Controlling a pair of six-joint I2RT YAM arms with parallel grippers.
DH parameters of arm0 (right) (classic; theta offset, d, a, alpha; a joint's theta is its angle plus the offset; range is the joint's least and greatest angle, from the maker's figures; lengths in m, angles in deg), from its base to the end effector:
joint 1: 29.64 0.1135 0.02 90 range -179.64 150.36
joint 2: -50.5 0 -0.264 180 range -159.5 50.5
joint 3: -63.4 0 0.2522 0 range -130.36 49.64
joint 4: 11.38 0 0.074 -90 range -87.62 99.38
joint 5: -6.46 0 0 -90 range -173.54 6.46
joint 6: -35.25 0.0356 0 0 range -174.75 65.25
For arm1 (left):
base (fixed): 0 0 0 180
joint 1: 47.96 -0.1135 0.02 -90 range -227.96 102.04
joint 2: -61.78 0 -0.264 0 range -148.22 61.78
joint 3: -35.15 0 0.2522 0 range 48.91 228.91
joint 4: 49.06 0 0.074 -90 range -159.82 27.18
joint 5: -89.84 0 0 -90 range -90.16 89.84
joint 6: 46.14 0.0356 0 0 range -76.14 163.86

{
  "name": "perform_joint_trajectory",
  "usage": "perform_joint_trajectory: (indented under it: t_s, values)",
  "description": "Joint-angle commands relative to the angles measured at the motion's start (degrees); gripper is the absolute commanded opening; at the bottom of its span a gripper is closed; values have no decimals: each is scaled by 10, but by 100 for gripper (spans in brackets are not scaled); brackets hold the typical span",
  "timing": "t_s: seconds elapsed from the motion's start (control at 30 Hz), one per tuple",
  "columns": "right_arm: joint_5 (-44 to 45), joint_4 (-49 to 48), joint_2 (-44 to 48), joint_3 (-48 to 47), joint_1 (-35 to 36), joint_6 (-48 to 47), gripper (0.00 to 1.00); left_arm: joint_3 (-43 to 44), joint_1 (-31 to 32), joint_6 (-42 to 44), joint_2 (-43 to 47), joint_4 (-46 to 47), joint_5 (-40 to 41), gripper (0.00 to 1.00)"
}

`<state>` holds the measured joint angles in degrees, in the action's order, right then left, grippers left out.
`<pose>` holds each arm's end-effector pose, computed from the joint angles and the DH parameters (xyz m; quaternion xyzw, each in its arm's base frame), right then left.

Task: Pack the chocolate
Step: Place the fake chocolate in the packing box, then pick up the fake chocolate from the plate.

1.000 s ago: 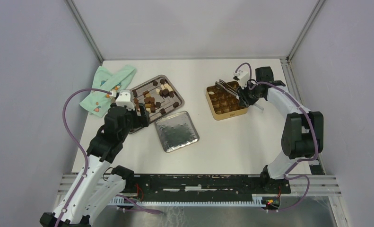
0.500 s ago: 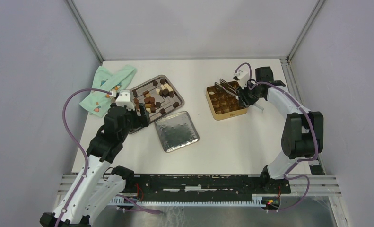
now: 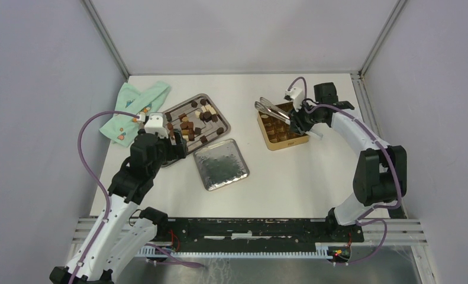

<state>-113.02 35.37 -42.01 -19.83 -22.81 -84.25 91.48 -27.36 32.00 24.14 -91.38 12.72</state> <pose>0.3346 0.0577 0.2495 -0.3590 0.8556 0.1831 0.3248 0.1427 -0.0452 0.3120 0.0022 0.8339 -0.0619 0.5485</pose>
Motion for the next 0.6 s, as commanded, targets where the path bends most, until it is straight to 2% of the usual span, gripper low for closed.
perform_joint_trajectory:
  t_s: [0.0,0.23,0.57]
  values:
    - [-39,-12,20,-29,69,-22,42,-1,-3,29,9,25,-5,89]
    - [48,46,-58,-129,196,-55,42,0,-3,31,11,25,-1,89]
    - [124,78,-206,-274,277,-59,42,-1,-3,31,15,27,5,89]
